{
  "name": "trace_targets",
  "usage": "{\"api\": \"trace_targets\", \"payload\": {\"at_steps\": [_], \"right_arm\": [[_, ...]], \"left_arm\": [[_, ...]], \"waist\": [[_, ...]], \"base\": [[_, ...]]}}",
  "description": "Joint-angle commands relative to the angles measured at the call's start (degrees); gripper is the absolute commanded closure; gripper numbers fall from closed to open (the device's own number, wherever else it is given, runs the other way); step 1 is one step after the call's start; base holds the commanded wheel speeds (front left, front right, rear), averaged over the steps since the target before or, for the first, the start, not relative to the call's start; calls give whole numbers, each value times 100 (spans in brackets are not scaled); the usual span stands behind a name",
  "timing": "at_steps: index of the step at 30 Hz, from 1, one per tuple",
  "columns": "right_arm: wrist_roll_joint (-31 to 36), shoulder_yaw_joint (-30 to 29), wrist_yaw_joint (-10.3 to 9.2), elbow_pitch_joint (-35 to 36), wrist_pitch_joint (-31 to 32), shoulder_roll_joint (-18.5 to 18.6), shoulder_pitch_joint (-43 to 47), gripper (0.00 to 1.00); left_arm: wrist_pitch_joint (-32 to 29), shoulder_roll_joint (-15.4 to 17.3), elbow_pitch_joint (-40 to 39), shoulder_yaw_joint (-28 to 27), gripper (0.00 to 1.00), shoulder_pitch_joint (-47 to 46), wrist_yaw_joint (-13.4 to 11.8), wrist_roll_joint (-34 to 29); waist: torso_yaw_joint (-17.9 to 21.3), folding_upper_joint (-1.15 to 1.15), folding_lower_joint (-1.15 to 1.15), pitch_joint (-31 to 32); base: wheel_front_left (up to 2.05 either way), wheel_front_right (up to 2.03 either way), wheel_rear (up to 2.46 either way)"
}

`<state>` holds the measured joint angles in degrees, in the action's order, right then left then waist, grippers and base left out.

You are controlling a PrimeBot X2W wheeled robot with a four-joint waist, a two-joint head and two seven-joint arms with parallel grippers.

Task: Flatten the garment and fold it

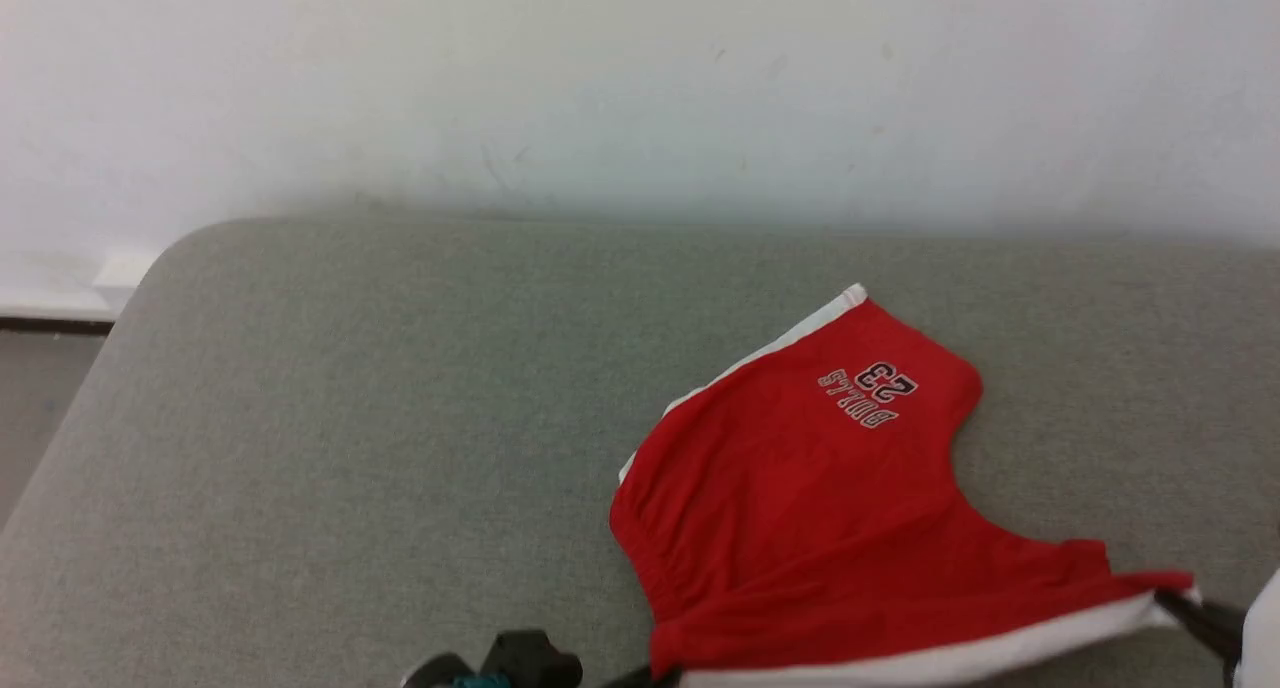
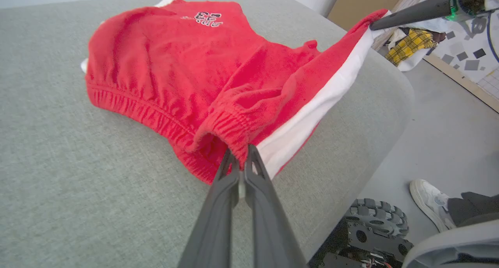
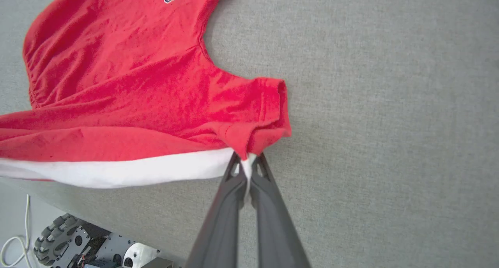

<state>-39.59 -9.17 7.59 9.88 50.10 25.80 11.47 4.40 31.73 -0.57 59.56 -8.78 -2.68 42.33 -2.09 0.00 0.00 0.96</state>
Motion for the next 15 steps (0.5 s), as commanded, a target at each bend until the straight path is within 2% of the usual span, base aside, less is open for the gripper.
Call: {"api": "trace_targets", "payload": {"at_steps": [1, 7, 15], "right_arm": [[64, -70, -10, 115, 91, 20, -309, 100], [325, -134, -10, 2, 311, -24, -1410, 100], [798, 74, -10, -1032, 568, -279, -3199, 100]], "left_arm": [[28, 10, -84, -96, 100, -235, -43, -76], [15, -1, -386, -317, 100, -722, -57, -174], [-23, -263, -316, -460, 100, -1390, 84, -248]], "waist": [[-221, 0, 0, -236], [-579, 0, 0, -686], [-965, 0, 0, -1367]], "base": [[0, 0, 0], [0, 0, 0], [0, 0, 0]]}}
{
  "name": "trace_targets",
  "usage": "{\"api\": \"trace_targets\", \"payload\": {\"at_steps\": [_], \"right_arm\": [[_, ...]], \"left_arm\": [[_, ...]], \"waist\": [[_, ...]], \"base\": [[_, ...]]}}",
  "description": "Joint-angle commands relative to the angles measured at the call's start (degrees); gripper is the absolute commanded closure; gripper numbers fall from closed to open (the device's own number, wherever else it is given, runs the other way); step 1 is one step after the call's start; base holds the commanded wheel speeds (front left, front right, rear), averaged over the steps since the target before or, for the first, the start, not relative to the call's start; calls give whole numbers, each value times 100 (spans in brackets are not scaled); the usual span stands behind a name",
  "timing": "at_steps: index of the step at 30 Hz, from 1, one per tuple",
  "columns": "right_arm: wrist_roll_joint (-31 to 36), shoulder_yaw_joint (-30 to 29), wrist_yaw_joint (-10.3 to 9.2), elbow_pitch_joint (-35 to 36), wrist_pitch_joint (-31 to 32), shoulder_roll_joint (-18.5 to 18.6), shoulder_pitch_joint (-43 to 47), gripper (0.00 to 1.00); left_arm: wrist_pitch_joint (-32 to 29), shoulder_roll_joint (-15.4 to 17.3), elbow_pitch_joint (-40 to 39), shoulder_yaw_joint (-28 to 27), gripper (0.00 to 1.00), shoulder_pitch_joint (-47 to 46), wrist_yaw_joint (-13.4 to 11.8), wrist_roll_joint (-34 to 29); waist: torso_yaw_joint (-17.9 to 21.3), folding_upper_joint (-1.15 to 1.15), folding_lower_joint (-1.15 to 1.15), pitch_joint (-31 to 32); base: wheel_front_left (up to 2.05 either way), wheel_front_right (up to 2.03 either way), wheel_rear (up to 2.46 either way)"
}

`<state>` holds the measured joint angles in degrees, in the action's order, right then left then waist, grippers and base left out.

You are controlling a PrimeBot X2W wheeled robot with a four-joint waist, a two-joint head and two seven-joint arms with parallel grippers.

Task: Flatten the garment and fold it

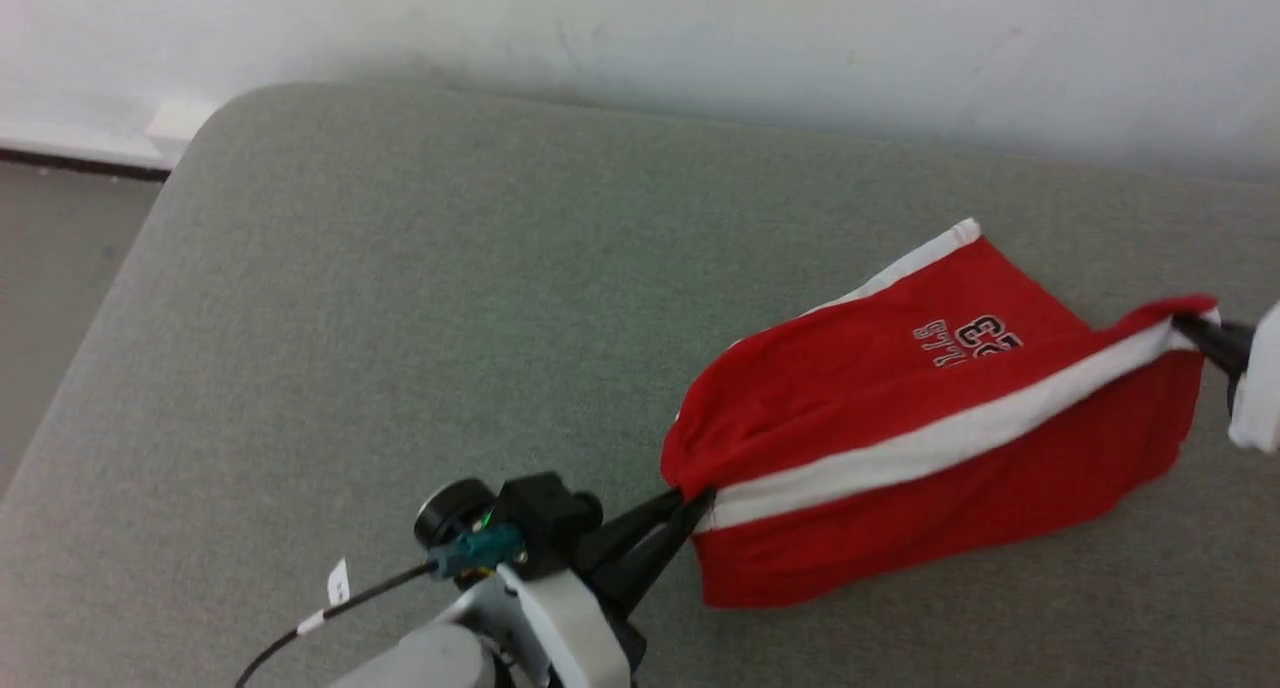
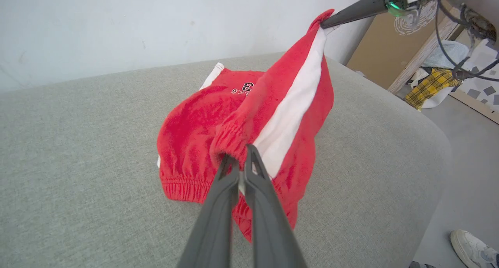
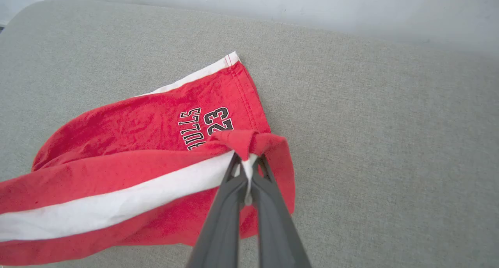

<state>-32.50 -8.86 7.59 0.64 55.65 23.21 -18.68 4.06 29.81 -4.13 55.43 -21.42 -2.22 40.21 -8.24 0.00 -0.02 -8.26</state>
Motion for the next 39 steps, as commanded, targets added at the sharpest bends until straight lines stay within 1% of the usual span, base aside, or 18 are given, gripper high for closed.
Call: {"api": "trace_targets", "payload": {"at_steps": [1, 4, 5, 6, 7, 11, 15, 19, 27, 28, 29, 30, 31, 32, 33, 39], "right_arm": [[183, 95, -10, -274, 21, -34, -385, 100], [464, 254, -10, -761, 2, -57, -954, 100], [464, 254, -10, -761, 2, -57, -954, 100], [683, 410, -10, -1067, -43, -30, -1282, 100], [683, 410, -10, -1067, -43, -30, -1282, 100], [1022, 689, -10, -1667, -247, 52, -1839, 100], [1269, 901, -10, -2213, -507, 73, -2267, 100], [1473, 1051, -10, -2666, -761, 113, -2598, 100], [1624, 1235, -10, -3404, -1256, 159, -2957, 100], [1638, 1268, -10, -3455, -1348, 159, -2986, 62], [1637, 1261, -10, -3516, -1451, 148, -3012, 0], [1617, 1272, -10, -3579, -1541, 119, -3029, 0], [1579, 1319, -10, -3636, -1613, 91, -3033, 0], [1539, 1362, -10, -3688, -1691, 79, -3034, 0], [1496, 1419, -10, -3729, -1785, 79, -3032, 0], [1109, 1739, -10, -3820, -2538, 130, -2949, 0]], "left_arm": [[21, -134, 94, -59, 100, -218, 69, -37], [64, -337, 319, -112, 100, -467, 156, -4], [64, -337, 319, -112, 100, -467, 156, -4], [126, -462, 517, -146, 100, -624, 210, -3], [126, -462, 517, -146, 100, -624, 210, -3], [275, -731, 939, -189, 100, -906, 336, 9], [408, -923, 1328, -190, 100, -1097, 435, -8], [543, -1077, 1641, -214, 100, -1217, 488, 9], [729, -1324, 2142, -166, 100, -1399, 613, -7], [745, -1345, 2193, -156, 100, -1418, 627, -12], [756, -1363, 2246, -141, 100, -1434, 640, -19], [767, -1379, 2303, -123, 100, -1448, 650, -32], [777, -1391, 2364, -105, 73, -1455, 656, -48], [787, -1403, 2425, -90, 10, -1453, 658, -57], [801, -1414, 2485, -86, 0, -1443, 653, -58], [905, -1376, 2672, -162, 0, -1281, 545, -24]], "waist": [[-397, 0, 2, -523], [-510, 0, 2, -759], [-510, 0, 2, -759], [-567, 0, 2, -893], [-567, 0, 2, -893], [-656, 0, 2, -1083], [-705, 0, 2, -1187], [-759, 0, 2, -1282], [-816, 0, 2, -1435], [-815, 0, 2, -1445], [-812, 0, 2, -1447], [-808, 0, 2, -1435], [-798, 0, 2, -1408], [-788, 0, 2, -1371], [-772, 0, 2, -1320], [-625, 0, 2, -802]], "base": [[0, 0, 0], [0, 0, 0], [0, 0, 0], [0, 0, 0], [0, 0, 0], [0, 0, 0], [0, 0, 0], [0, 0, 0], [0, 0, 0], [0, 0, 0], [0, 0, 0], [0, 0, 0], [0, 0, 0], [0, 0, 0], [0, 0, 0], [0, 0, 0]]}}
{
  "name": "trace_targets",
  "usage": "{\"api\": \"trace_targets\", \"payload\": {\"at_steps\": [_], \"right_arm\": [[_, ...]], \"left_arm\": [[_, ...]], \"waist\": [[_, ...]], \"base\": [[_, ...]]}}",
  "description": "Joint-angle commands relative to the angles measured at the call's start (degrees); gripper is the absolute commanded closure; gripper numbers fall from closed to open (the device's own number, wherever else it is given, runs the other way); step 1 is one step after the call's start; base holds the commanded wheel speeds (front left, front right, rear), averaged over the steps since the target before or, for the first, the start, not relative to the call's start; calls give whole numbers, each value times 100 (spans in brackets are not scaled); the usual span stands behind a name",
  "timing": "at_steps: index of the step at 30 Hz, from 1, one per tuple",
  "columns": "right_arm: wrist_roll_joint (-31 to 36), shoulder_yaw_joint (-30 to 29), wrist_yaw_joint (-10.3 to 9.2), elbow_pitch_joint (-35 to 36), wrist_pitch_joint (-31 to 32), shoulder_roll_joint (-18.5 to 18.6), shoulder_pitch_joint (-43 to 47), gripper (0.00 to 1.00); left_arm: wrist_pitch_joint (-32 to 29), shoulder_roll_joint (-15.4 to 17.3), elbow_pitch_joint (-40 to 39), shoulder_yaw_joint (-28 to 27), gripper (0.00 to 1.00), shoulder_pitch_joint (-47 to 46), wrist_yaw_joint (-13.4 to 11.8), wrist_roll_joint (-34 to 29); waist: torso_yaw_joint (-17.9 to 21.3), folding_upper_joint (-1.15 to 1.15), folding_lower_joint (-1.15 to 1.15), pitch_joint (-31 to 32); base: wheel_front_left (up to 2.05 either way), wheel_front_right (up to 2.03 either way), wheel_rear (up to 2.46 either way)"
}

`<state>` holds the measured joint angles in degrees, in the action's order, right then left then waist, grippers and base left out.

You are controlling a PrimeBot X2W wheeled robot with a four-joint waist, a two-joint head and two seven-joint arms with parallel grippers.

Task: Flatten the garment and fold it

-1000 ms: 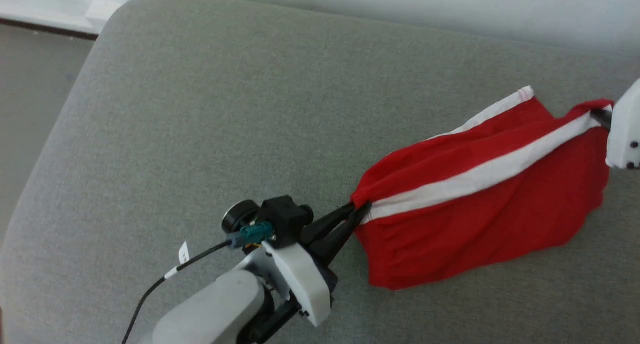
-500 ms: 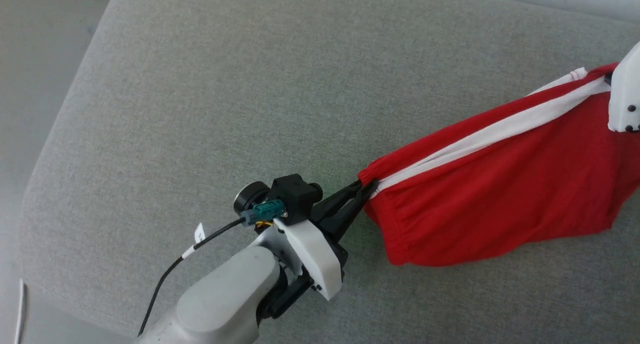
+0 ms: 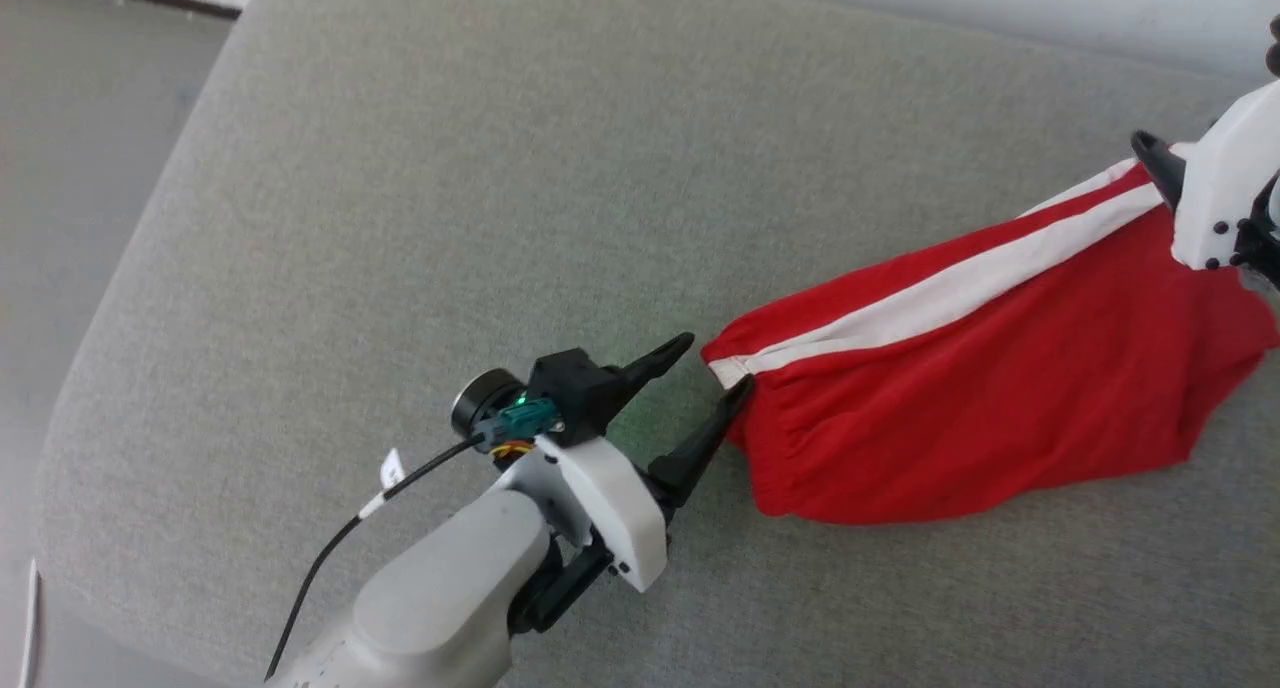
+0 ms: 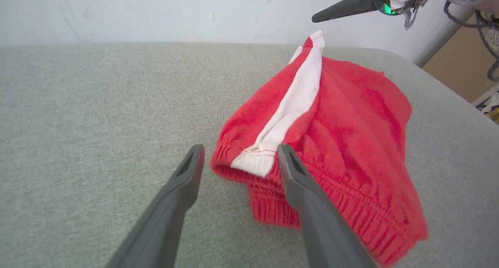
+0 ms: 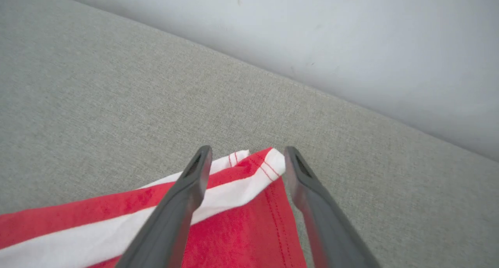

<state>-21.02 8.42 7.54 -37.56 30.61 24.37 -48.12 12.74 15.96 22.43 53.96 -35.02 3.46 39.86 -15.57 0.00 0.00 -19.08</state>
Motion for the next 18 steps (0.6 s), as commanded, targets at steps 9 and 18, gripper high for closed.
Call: {"api": "trace_targets", "payload": {"at_steps": [9, 18], "right_arm": [[-675, 437, -5, 640, -1820, 232, 701, 0], [-560, 167, -5, 1366, -3025, 180, 2060, 0]], "left_arm": [[167, 424, -423, -575, 0, 647, -497, 274], [223, 766, -1402, -1975, 0, 1651, -1422, -159]], "waist": [[439, 0, 0, 1156], [757, 0, 0, 1601]], "base": [[0, 0, 0], [0, 0, 0]]}}
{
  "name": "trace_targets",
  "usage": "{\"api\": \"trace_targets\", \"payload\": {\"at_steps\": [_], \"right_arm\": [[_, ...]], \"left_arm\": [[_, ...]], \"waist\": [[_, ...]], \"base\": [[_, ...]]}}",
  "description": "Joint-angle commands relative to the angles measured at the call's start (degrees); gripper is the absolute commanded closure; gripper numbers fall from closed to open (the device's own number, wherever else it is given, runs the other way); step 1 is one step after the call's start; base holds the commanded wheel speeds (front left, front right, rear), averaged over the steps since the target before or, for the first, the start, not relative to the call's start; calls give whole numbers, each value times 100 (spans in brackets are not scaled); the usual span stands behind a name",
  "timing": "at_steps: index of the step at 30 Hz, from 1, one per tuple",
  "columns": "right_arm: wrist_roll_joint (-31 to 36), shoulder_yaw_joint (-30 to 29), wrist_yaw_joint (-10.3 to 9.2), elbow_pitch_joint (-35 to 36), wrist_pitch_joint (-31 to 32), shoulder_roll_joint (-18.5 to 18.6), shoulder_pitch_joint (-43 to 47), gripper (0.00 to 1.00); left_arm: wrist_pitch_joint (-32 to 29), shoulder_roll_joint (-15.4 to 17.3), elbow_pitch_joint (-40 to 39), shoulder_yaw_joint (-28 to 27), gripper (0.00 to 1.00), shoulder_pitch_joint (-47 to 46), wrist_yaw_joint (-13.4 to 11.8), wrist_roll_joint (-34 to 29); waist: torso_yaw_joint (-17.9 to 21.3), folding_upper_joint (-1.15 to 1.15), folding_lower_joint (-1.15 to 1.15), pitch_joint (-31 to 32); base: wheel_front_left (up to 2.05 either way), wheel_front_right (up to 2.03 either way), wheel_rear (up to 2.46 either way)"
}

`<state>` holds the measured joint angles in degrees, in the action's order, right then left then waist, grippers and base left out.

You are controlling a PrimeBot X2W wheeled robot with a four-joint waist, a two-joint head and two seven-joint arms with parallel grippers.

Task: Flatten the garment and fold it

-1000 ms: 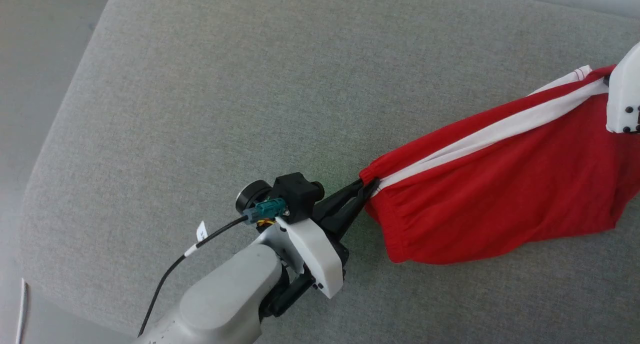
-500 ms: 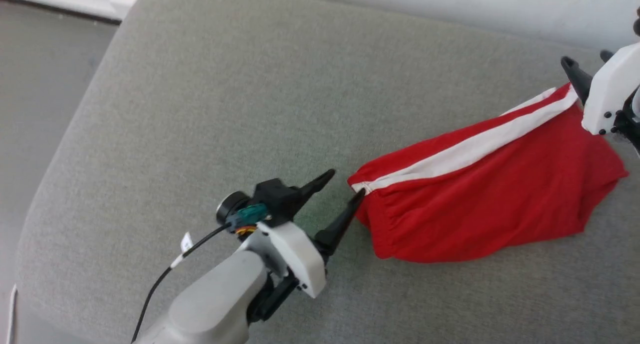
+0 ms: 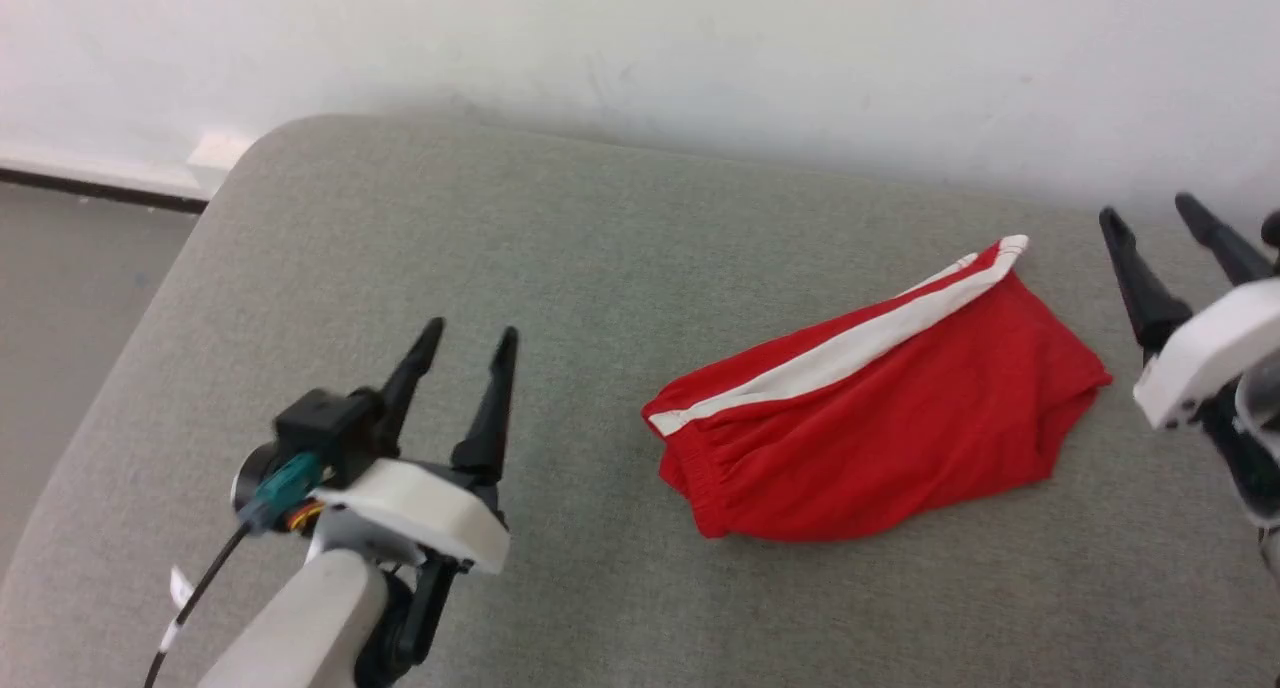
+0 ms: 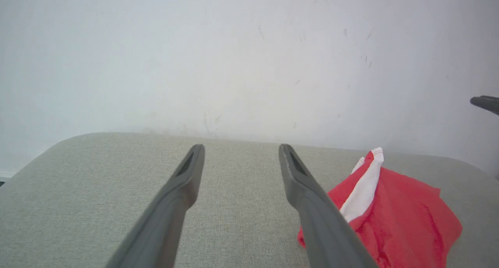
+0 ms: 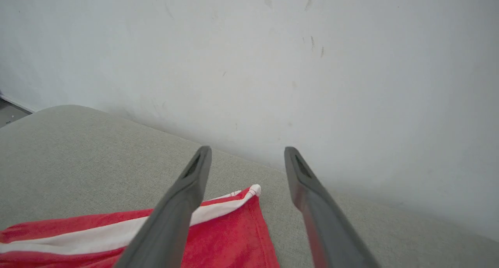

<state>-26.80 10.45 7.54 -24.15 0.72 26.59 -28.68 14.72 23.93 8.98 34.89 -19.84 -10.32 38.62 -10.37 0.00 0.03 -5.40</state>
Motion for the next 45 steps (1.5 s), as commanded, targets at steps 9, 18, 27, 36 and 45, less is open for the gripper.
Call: {"api": "trace_targets", "payload": {"at_steps": [9, 18, 27, 36, 45], "right_arm": [[368, -827, -5, 572, 183, -596, 1316, 0], [783, -1743, -5, 1748, 525, -1361, 2115, 0], [904, -1967, -5, 2497, 851, -1719, 2362, 0], [869, -1974, -5, 2657, 862, -1839, 2407, 0], [867, -1890, -5, 2737, 875, -1823, 2271, 0]], "left_arm": [[12, -514, -427, -622, 0, 1408, -32, -522], [-910, -1259, -226, 82, 0, 1477, 152, -41], [-1264, -1626, 436, -104, 0, 983, -121, 222], [-1843, -1491, 1286, 165, 0, 858, -440, -8], [-2271, -1675, 1758, 423, 100, 862, -164, 200]], "waist": [[322, 0, -3, 353], [475, 0, -3, 171], [843, 0, -3, -141], [1009, 0, -3, -320], [968, 0, -3, -524]], "base": [[0, 0, 0], [0, 0, 0], [0, 0, 0], [0, 0, 0], [0, 0, 0]]}}
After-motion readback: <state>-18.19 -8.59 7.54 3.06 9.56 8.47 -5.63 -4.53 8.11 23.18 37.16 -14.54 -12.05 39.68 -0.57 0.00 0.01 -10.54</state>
